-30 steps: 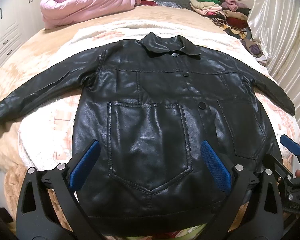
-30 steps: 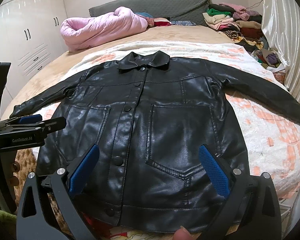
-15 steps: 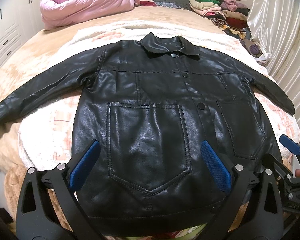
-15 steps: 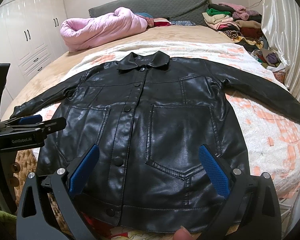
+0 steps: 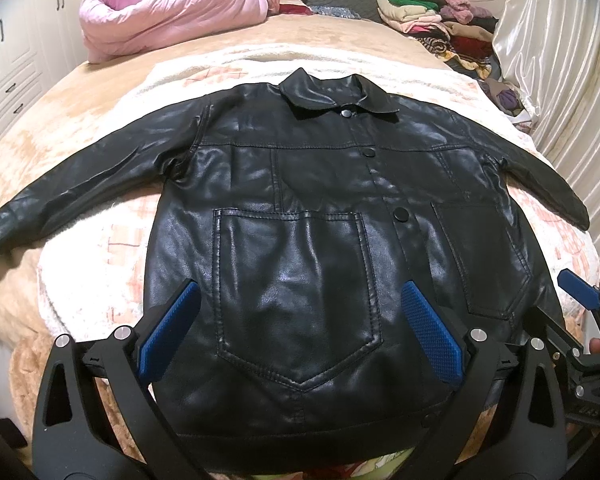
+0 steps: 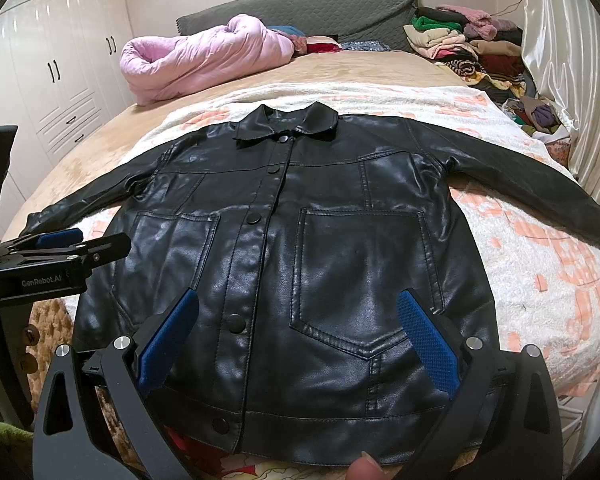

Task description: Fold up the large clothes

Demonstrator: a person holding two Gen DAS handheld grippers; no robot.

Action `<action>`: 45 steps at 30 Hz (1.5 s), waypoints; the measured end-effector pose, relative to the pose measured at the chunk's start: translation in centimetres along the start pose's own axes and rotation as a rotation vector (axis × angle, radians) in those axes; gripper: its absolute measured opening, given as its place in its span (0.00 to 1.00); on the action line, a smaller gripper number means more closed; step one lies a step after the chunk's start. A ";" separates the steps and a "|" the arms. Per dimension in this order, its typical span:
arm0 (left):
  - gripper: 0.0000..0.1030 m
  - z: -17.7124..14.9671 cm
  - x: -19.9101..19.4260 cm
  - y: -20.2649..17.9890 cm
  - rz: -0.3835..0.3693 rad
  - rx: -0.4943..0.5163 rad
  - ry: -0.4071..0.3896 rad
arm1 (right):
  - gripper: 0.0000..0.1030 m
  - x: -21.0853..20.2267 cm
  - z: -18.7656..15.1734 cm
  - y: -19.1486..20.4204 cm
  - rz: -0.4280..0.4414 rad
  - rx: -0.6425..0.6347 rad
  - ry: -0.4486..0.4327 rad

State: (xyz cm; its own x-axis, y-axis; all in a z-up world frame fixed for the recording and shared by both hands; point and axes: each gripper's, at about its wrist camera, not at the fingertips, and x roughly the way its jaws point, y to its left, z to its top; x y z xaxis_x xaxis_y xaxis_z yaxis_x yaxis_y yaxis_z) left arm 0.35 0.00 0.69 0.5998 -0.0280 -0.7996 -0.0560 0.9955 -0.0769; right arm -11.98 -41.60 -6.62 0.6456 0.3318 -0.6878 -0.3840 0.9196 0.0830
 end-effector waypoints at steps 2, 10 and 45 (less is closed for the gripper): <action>0.91 0.0 0.0 0.0 0.001 -0.002 0.000 | 0.96 0.0 0.0 0.0 0.000 0.001 -0.001; 0.91 0.0 0.0 0.1 0.001 -0.002 -0.004 | 0.96 0.1 0.0 -0.1 0.001 0.001 0.000; 0.91 5.9 3.1 2.3 0.011 -0.053 0.023 | 0.96 2.8 8.3 0.0 0.009 0.013 -0.035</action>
State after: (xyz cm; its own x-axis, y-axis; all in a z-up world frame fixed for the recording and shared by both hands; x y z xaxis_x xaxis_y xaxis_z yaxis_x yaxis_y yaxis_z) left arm 6.80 2.78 1.52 0.5804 -0.0199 -0.8141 -0.1048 0.9896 -0.0989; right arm -4.65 -38.94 -2.59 0.6651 0.3475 -0.6610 -0.3815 0.9190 0.0992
